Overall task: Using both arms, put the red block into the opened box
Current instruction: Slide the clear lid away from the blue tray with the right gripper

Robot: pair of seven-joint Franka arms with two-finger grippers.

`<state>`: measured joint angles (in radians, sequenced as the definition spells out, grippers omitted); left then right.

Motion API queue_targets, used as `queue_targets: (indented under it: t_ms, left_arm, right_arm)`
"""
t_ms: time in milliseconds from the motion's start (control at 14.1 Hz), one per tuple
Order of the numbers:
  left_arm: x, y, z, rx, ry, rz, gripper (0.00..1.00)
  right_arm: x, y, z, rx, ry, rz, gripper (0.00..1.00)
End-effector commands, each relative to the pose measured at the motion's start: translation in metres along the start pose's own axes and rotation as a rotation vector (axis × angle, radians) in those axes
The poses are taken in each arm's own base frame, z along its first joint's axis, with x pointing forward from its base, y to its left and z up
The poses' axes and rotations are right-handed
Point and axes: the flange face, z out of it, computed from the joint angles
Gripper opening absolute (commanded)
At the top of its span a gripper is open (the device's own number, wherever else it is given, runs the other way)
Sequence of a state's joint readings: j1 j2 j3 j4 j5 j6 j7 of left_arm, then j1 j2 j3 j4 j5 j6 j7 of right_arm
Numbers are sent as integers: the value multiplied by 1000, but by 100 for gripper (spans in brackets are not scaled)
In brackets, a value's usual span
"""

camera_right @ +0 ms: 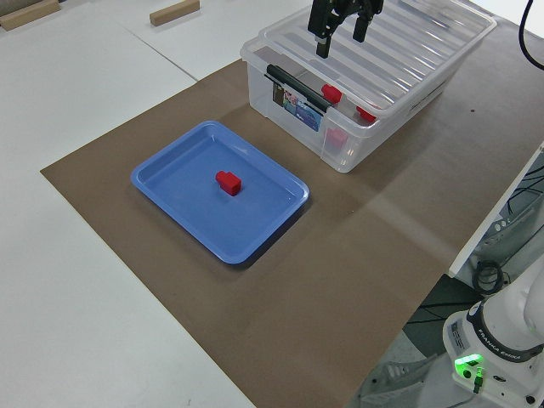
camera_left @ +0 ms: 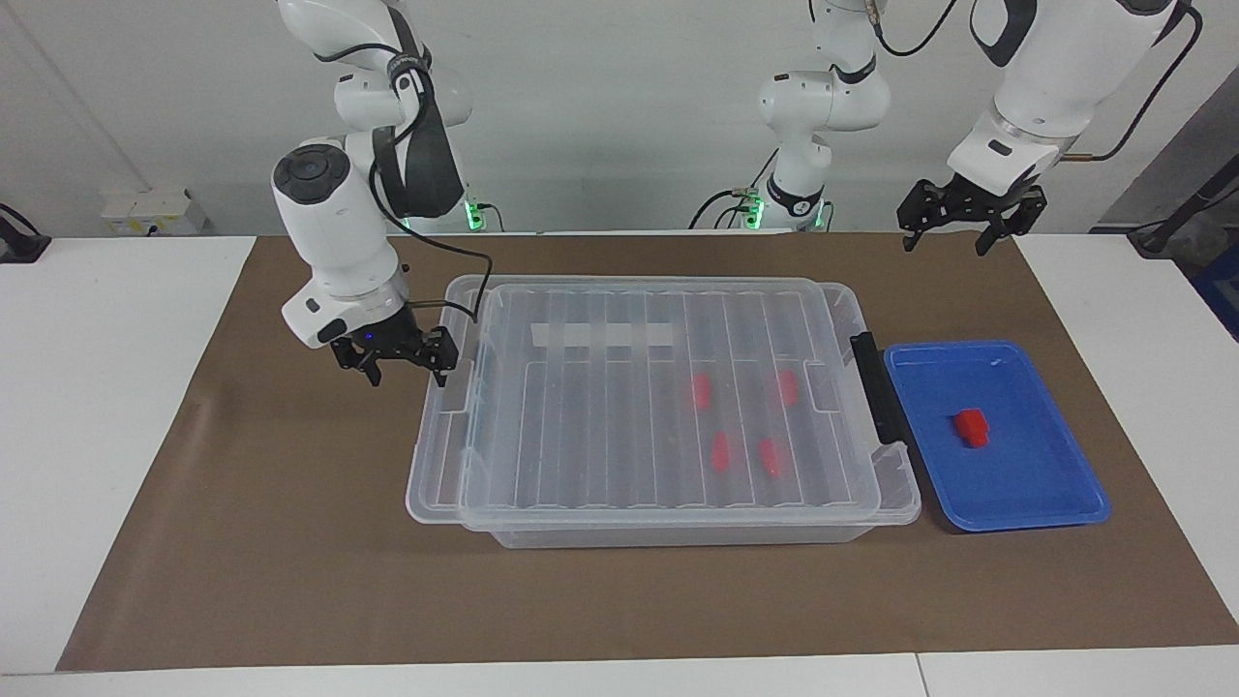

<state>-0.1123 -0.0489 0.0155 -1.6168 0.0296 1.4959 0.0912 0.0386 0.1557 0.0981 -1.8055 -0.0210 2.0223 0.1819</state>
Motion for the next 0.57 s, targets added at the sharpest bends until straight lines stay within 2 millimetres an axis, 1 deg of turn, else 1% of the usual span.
queue_targets:
  t_ms: [0,284,354,496]
  left_arm:
    - [-2,-1,-6,-9,10,-14,100]
    - [-2,-2,-6,-10,10,-13,100]
    - [-1,-5,-5,-2,12,-21,100]
    - [-5,-22,-1,-5,5,-74,100]
  right_arm:
    - [3,32,2,2,-15,-64,97]
    - [5,79,1,-1,-27,-139,97]
    - [6,91,1,-2,-27,-159,97]
    - [5,115,1,-3,-31,-190,97]
